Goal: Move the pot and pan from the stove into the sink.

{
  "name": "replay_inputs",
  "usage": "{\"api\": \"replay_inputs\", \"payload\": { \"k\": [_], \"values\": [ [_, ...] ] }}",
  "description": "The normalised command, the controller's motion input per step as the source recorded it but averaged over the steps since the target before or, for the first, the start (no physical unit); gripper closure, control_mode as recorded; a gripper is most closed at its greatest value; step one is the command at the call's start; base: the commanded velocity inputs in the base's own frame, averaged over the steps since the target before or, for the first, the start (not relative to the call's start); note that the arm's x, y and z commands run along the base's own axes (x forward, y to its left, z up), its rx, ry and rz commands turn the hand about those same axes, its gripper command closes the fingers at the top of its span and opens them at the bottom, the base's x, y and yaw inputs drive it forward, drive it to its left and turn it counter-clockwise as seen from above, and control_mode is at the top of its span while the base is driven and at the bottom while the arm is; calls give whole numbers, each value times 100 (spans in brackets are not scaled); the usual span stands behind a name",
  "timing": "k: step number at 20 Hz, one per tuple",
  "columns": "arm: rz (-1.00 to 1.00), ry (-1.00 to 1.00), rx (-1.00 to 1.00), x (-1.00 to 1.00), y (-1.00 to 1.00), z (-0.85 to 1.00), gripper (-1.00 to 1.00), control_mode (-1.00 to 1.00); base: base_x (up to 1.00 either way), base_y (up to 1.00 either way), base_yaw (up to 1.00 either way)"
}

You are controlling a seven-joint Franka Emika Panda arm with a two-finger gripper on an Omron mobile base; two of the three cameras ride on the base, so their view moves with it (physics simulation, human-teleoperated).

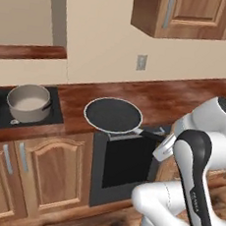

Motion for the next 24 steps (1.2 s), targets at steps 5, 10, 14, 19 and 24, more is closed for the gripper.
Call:
{"api": "replay_inputs", "payload": {
  "k": [5,10,14,19,24],
  "values": [
    [0,0,0,0,0,0,100,100,3,89,14],
    [0,0,0,0,0,0,100,100,4,90,13],
    [0,0,0,0,0,0,100,100,9,81,10],
    [0,0,0,0,0,0,100,100,4,2,0],
    [0,0,0,0,0,0,100,100,39,8,0]
  ]
}}
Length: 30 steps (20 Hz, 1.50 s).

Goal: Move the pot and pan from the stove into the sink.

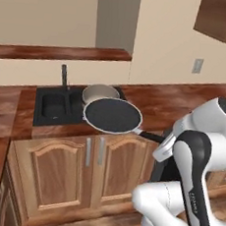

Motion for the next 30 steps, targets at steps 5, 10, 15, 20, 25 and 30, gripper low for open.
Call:
{"api": "replay_inputs", "payload": {
  "k": [5,10,15,20,25,30],
  "values": [
    [0,0,0,0,0,0,100,100,84,24,0],
    [0,0,0,0,0,0,100,100,88,28,0],
    [0,0,0,0,0,0,100,100,51,24,0],
    [0,0,0,3,0,0,100,-100,0,0,0],
    [-6,1,-4,30,24,0,100,-100,0,0,0],
    [-14,5,-18,17,36,-6,100,-100,0,0,0]
  ]
}}
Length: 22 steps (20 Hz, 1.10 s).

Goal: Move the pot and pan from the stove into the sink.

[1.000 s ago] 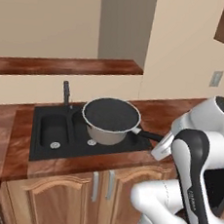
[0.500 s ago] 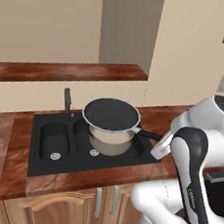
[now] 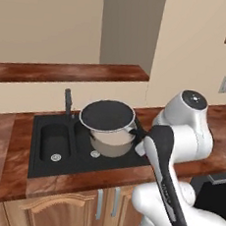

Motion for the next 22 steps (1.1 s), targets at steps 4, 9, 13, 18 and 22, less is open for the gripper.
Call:
{"api": "replay_inputs", "payload": {
  "k": [4,9,13,18,22],
  "values": [
    [-13,7,-23,3,29,-15,100,-100,0,0,0],
    [-2,3,-11,0,7,-11,100,-100,0,0,0],
    [0,1,-4,0,12,-4,100,-100,0,0,0],
    [1,6,-16,12,61,-17,100,-100,0,0,0],
    [0,5,-21,26,79,-21,100,-100,0,0,0]
  ]
}}
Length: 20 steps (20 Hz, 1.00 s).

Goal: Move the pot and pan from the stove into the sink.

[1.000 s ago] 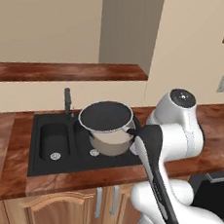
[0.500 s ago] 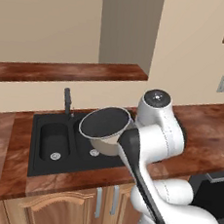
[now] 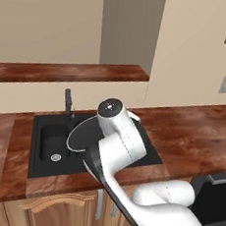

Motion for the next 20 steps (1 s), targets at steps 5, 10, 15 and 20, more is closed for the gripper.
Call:
{"api": "replay_inputs", "payload": {
  "k": [5,10,15,20],
  "values": [
    [-2,2,-15,15,51,-5,100,-100,0,0,0],
    [-3,1,-10,28,43,-8,100,-100,0,0,0],
    [-4,7,-18,42,52,-19,100,-100,0,0,0],
    [-2,19,-22,49,38,-22,100,-100,0,0,0]
  ]
}}
